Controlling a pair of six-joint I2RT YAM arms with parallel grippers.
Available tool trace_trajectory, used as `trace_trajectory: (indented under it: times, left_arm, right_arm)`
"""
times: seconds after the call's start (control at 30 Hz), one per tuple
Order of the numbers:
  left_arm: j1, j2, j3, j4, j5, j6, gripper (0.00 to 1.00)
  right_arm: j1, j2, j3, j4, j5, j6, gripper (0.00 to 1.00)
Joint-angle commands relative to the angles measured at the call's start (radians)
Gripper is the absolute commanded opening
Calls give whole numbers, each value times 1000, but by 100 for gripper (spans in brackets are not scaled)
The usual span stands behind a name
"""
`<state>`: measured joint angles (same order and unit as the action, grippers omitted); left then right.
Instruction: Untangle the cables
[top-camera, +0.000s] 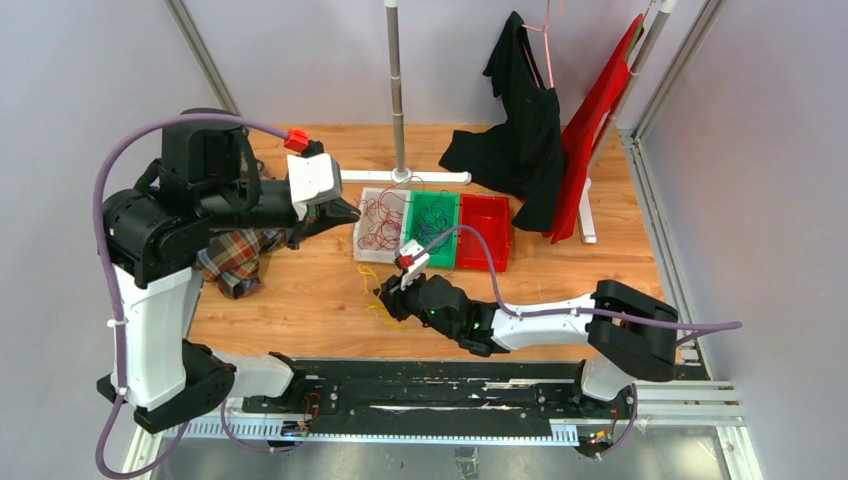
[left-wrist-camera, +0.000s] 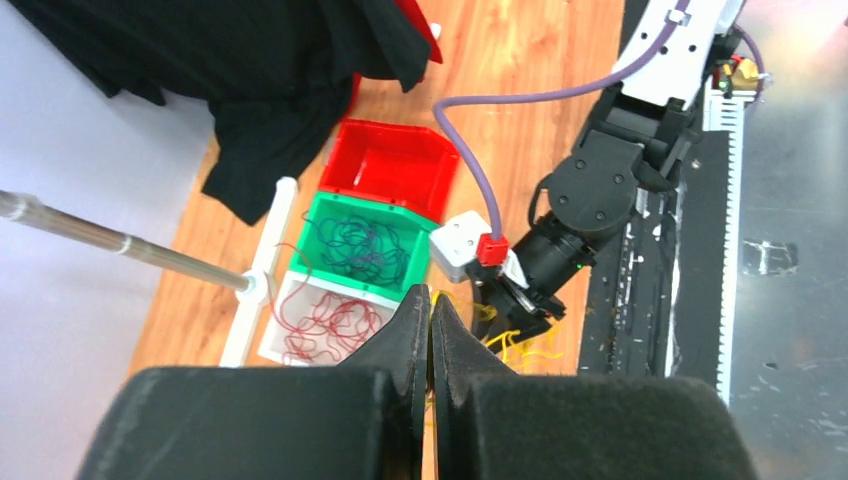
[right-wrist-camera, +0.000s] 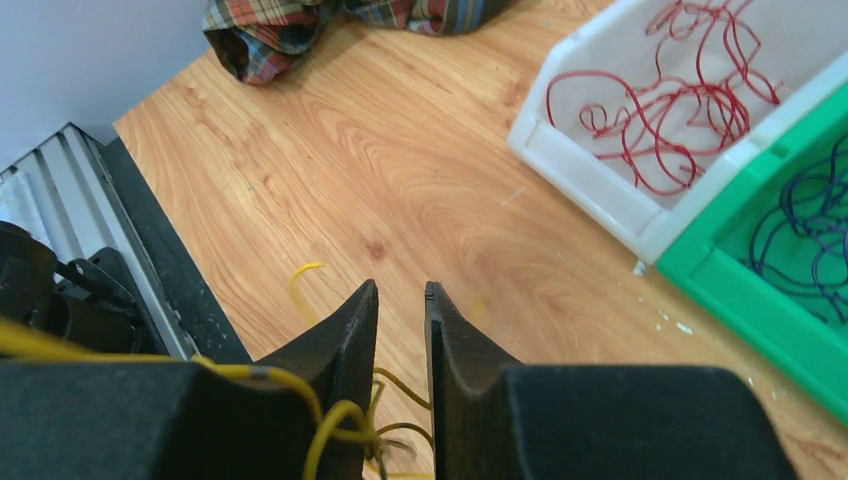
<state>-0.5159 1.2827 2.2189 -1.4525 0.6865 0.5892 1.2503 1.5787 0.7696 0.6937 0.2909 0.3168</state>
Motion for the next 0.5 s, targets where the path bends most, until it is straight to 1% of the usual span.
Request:
trace_trajectory:
  times: [0.0,0.2,0.37,0.47]
  left_arm:
    - [-9,23,114,24,-33,-22,0]
    - [-9,69,273,34,-143,-3,0]
    - [-9,28,260,149,-308,51,0]
    - [-9,-3,243,263,-408,81,0]
  right_arm:
    - [-12,26,-71,42,60,53,23]
    - [-12,33,-148,68,93,90,23]
    - [-12,41,-201,87,109,116,22]
    - [-12,48,-228,102,112,131,22]
